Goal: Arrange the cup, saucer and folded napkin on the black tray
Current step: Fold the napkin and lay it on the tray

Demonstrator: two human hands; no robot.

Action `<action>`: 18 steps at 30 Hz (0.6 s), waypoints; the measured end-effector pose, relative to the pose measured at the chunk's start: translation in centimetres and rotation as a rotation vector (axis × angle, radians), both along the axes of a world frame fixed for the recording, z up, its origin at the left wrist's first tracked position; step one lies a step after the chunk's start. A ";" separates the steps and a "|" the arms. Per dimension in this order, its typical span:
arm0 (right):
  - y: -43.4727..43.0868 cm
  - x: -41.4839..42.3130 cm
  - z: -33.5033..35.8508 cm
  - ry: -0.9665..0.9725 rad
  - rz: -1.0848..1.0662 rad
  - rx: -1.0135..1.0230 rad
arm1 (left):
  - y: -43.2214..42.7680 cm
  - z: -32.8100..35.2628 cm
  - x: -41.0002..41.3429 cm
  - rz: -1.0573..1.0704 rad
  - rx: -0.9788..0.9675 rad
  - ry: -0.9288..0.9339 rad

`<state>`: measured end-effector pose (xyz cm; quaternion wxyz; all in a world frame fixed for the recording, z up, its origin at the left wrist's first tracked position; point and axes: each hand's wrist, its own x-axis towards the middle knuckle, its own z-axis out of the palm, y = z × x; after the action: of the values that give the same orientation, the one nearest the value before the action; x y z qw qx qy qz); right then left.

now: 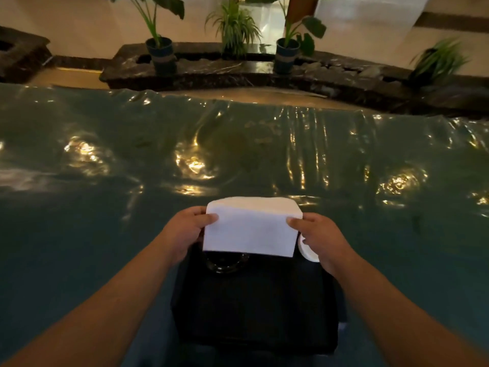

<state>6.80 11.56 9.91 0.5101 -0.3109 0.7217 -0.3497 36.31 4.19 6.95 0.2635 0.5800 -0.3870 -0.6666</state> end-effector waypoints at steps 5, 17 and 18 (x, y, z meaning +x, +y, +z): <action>0.8 -2.2 0.6 -0.077 -0.039 -0.039 | -0.2 1.1 -2.0 -0.062 -0.039 -0.086; 7.2 -1.5 -3.8 0.139 0.016 0.091 | 6.5 -5.0 -3.1 0.098 0.080 -0.154; 7.9 -1.6 -4.3 0.173 0.040 0.099 | 7.1 -5.6 -2.8 0.083 0.080 -0.167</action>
<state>5.20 19.45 5.57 0.4678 -0.3285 0.7731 -0.2750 33.52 11.31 1.33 0.2342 0.6592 -0.3563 -0.6193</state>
